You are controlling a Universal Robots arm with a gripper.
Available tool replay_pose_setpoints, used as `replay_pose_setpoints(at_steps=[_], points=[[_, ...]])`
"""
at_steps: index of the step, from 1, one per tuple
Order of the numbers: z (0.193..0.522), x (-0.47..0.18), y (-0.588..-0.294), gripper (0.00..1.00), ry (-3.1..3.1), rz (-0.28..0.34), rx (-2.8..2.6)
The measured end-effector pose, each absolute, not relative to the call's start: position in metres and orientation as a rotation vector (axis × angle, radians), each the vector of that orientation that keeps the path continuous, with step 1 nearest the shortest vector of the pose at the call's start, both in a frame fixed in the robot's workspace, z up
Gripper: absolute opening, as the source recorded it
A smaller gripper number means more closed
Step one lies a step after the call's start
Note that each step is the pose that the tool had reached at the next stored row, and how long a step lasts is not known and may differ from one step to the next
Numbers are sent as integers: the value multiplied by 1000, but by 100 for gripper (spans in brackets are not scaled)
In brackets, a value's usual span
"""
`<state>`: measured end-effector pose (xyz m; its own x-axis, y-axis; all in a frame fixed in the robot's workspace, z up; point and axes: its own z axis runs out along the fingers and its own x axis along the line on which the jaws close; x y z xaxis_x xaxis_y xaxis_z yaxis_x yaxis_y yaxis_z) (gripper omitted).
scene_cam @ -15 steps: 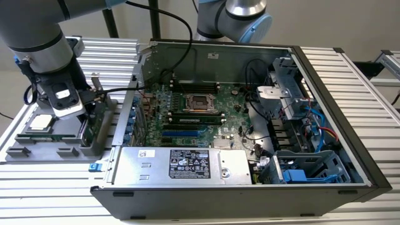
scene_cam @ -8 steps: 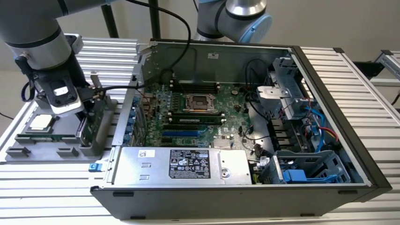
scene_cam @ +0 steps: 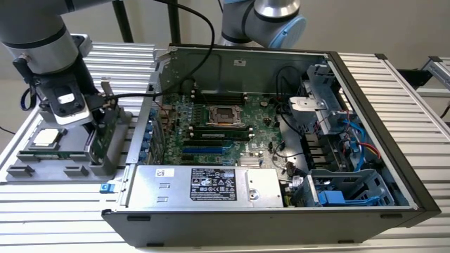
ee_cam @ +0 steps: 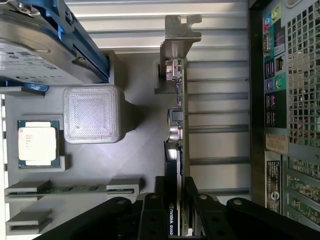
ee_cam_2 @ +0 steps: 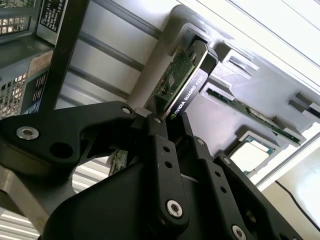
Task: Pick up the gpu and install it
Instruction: 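Pick up the gpu and move the gpu toward the slot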
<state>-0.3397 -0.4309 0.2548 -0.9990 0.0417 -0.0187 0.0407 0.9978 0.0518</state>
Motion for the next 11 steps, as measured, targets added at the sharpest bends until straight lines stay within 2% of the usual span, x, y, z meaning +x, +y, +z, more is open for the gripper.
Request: replay_pose_setpoints(at_steps=[11], points=[[263, -340, -431, 0, 3120, 80, 64]])
